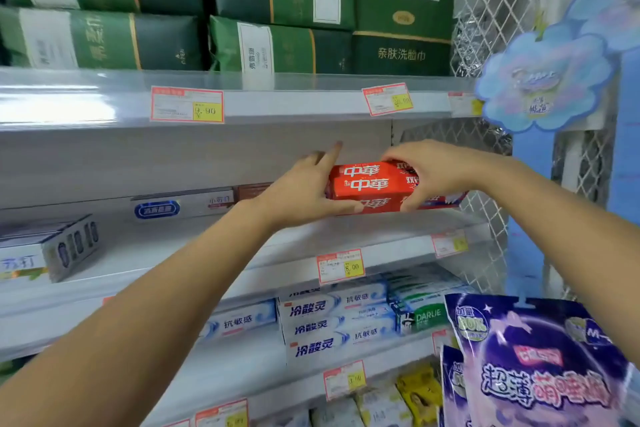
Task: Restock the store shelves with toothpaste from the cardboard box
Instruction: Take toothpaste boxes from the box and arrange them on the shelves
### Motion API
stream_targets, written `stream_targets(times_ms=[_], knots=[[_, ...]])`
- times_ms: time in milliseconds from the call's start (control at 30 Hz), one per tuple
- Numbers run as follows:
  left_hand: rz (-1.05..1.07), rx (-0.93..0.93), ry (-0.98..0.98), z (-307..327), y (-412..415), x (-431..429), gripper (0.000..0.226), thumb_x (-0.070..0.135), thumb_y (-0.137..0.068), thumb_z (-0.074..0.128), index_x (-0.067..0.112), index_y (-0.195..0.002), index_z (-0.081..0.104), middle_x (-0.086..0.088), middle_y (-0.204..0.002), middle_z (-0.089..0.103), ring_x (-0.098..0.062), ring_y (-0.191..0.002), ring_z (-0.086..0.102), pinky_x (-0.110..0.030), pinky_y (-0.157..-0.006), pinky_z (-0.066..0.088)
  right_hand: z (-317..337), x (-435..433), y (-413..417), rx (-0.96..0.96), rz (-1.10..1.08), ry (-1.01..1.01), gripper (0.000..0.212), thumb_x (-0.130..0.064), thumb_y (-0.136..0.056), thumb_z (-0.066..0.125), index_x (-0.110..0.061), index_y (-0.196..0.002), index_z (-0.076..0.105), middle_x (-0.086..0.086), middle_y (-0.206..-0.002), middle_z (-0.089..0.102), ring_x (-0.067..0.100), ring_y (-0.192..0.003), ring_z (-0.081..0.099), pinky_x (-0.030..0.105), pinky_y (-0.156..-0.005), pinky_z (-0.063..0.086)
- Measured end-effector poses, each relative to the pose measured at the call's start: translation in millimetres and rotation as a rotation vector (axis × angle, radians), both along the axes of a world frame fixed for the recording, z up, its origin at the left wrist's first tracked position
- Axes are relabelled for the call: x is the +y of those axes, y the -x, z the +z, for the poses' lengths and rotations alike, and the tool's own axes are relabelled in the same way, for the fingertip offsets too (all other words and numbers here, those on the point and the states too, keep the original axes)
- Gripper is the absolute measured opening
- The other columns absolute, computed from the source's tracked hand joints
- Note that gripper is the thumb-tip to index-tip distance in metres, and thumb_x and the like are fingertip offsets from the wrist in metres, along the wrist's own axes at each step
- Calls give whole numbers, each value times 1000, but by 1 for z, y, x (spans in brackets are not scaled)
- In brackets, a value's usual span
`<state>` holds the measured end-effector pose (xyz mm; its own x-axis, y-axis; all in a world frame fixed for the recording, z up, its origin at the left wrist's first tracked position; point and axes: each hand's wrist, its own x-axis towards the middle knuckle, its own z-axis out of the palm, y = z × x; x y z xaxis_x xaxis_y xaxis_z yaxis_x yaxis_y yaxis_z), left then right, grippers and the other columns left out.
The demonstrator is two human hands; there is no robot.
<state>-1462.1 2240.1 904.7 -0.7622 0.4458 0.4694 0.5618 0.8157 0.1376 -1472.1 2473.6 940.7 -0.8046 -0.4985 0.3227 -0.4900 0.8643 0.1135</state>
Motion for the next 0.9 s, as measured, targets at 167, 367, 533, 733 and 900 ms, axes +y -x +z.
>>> stream_targets(times_ms=[167, 367, 533, 733, 900], knots=[[292, -95, 63, -30, 48, -37, 90, 67, -85, 45, 26, -152, 2, -5, -160, 4, -27, -147, 0, -48, -118, 6, 1, 26, 54, -27, -140, 53, 86, -34, -60, 86, -24, -134, 43, -3, -121, 57, 13, -95, 52, 27, -80, 43], [550, -102, 30, -52, 70, -54, 80, 60, -90, 45, 26, -152, 8, -11, -159, -7, -37, -144, -15, -59, -113, -2, -3, 41, 97, -176, -325, 18, 94, -31, -60, 87, -28, -139, 37, 0, -130, 51, 21, -107, 51, 37, -94, 44], [648, -31, -63, -59, 84, -62, 70, 46, -92, 48, 11, -148, 22, -26, -153, 13, -41, -143, 2, -51, -117, 7, -8, 37, 121, -308, -381, -48, 96, -25, -60, 88, -28, -141, 36, 2, -136, 47, 25, -116, 50, 42, -100, 43], [624, 17, -116, -62, 88, -67, 55, 25, -88, 53, 11, -138, 37, -20, -135, 44, -37, -124, 39, -41, -105, 32, -19, 28, 142, -400, -334, -16, 95, -24, -65, 86, -27, -143, 34, 1, -139, 47, 21, -115, 51, 33, -96, 44], [641, -56, -155, -64, 94, -67, 50, 23, -88, 54, 9, -134, 39, -21, -134, 41, -38, -118, 46, -42, -97, 42, -29, 20, 154, -354, -310, -33, 89, -21, -73, 81, -28, -145, 31, 0, -145, 41, 23, -128, 42, 35, -101, 38]])
